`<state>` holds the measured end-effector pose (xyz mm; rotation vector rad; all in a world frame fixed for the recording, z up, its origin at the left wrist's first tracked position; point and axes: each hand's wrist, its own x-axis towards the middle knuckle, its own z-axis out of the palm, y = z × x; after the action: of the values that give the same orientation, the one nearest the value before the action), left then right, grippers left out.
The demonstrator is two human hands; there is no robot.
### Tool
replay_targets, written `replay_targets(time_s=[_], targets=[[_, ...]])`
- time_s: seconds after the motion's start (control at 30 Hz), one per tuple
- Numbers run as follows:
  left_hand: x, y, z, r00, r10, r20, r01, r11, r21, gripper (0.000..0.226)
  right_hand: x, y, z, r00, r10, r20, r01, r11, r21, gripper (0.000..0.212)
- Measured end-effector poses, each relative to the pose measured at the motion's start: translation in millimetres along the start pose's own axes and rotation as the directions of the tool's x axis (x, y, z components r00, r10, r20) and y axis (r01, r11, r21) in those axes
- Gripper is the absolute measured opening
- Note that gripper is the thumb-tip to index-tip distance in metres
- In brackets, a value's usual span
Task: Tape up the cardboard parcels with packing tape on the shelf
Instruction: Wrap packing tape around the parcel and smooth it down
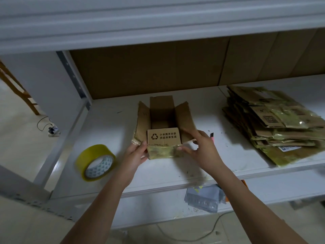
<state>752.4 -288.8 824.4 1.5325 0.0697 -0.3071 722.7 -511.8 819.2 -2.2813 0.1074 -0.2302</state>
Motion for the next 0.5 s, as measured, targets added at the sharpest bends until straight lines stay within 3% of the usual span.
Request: replay_targets(time_s=[0.17,0.33,0.5], targets=[[-1.3,1.3,2.5,1.000,-0.008,-0.010,0.008,0.999,0.041,0.019,5.4,-17.8,-0.7,0.986,0.148,0.073,-0.117,0.939,-0.323,0.077],[-1.2,0.6,0.6,1.000,-0.001,0.002,0.001,0.997,0.083,0.023,3.9,-16.4,8.1,0.968,0.209,0.138,-0.223,0.970,0.100,0.077],[-1.7,3.0,2.4,1.000,0.020,0.020,-0.022,0.995,0.099,0.019,3.2,-12.0,15.8,0.982,0.178,0.054,-0.186,0.921,0.341,0.037]])
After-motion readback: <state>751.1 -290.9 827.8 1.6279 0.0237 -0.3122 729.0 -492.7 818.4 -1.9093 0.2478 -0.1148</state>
